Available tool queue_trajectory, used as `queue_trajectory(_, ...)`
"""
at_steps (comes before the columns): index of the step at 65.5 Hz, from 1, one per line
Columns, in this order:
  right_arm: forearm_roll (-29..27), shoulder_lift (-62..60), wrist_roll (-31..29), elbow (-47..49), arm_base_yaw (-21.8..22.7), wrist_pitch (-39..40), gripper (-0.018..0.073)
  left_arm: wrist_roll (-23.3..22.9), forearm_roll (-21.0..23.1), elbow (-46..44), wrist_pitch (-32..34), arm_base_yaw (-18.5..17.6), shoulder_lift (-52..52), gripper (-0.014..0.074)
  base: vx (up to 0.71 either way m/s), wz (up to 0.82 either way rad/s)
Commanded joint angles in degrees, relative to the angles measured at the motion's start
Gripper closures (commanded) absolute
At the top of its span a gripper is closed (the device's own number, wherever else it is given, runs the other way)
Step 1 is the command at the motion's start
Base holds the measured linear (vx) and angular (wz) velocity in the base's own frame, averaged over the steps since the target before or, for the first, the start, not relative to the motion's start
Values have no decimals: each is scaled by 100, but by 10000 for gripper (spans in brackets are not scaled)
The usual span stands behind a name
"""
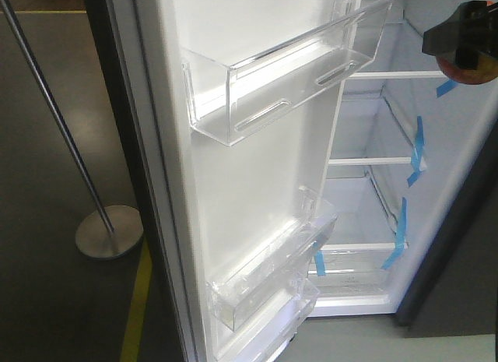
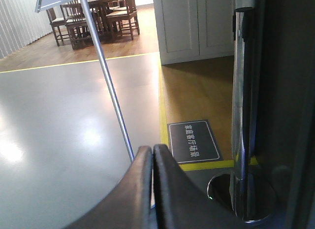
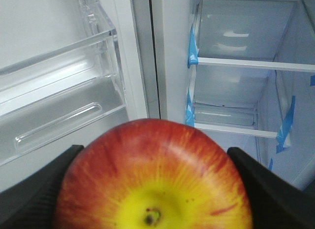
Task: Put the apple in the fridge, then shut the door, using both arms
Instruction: 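Position the base in front of the fridge door bins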
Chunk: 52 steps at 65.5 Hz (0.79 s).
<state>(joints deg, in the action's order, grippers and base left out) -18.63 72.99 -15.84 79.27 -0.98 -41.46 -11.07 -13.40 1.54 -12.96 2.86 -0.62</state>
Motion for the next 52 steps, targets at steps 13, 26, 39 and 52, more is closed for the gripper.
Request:
queue_trajectory(13,-73,-168,-49,185,35,432,419,-24,28,86,433,-24,-91,604,0,0)
queue_trajectory(26,-73,-168,-49,185,35,432,419,-24,28,86,433,-24,-91,604,0,0)
queue_trajectory(39,-78,-168,-49,185,35,438,419,-24,28,86,433,-24,-91,604,0,0)
queue_trajectory(52,-419,-168,-59,185,35,672,419,-24,28,86,433,-24,-91,604,0,0)
